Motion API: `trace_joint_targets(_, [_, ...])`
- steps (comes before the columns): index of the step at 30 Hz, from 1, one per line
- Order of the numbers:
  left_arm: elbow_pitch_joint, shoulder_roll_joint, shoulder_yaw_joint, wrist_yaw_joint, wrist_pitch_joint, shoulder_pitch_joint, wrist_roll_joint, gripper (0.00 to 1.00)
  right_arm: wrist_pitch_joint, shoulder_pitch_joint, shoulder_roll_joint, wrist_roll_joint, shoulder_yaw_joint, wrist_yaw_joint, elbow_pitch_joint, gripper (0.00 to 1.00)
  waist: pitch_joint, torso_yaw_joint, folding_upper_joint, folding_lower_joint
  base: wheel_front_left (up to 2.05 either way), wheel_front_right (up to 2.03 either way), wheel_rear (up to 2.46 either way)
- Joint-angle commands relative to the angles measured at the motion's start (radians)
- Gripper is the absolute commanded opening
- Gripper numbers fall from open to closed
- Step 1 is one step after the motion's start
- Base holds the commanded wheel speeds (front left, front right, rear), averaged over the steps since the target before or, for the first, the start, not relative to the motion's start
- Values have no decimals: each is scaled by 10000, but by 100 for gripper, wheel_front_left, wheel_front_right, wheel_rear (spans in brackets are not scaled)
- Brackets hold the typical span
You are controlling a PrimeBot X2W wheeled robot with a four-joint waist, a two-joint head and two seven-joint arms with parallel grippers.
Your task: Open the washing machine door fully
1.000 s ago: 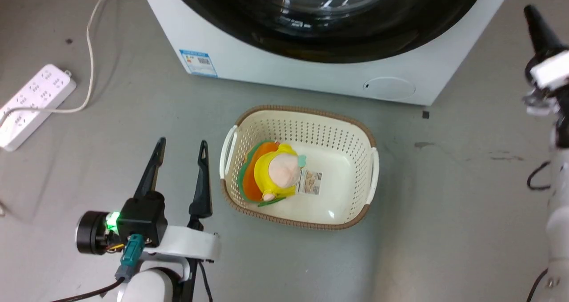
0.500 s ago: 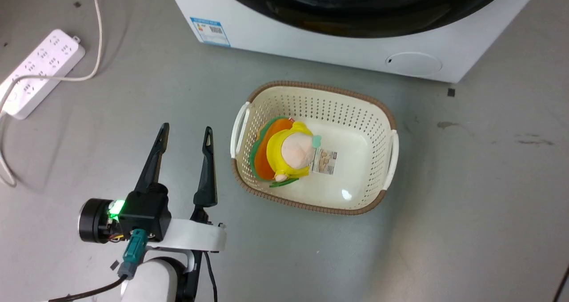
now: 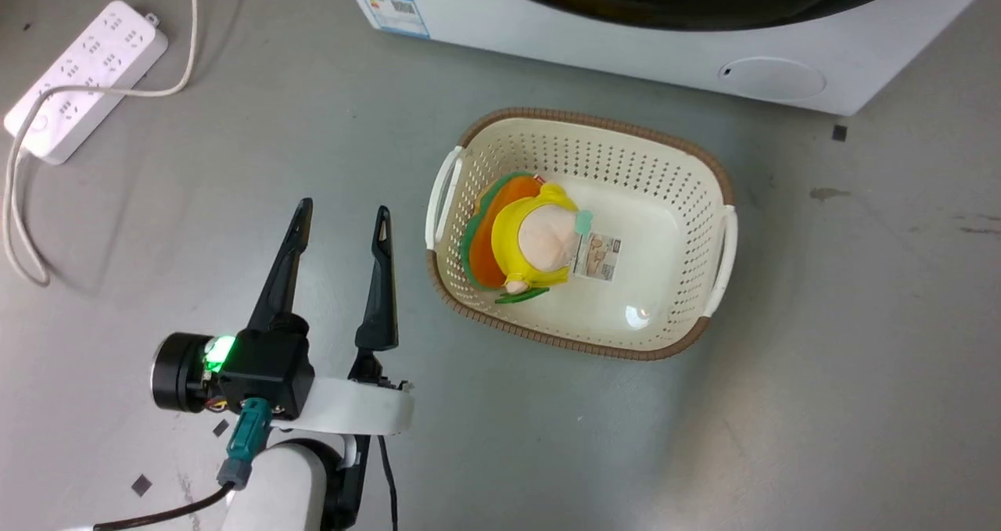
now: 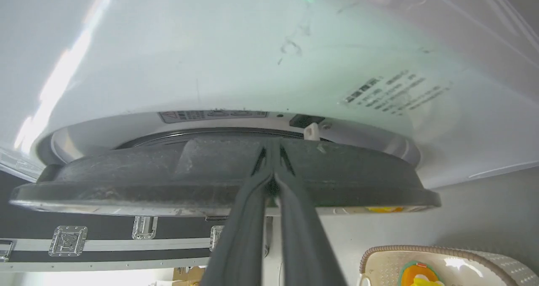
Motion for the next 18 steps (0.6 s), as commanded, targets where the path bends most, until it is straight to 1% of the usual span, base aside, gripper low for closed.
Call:
trace_joint_targets(1, [-25,14,-46,55,-116,-212,-12,100,196,-485,-167,251,-151,-3,376,0,111,86,0,-1,0,0,0])
trace_joint_targets(7, [-37,10,-165,77,-242,-349,-7,100,1005,-1196,-398,482,-472,-3,1087,0,339,234,0,-1,0,0,0])
trace_joint_targets(12, [-46,8,-279,106,-346,-456,3,100,1804,-1416,-521,515,-703,-3,1609,0,509,336,0,-1,0,0,0])
trace_joint_targets(14, [-9,7,-304,120,-381,-478,0,100,2049,-1400,-557,466,-734,-4,1784,0,490,357,0,-1,0,0,0])
trace_joint_targets(18, [71,5,-301,123,-381,-405,-33,100,2272,-846,-531,265,-727,-4,1785,0,157,323,0,-1,0,0,0])
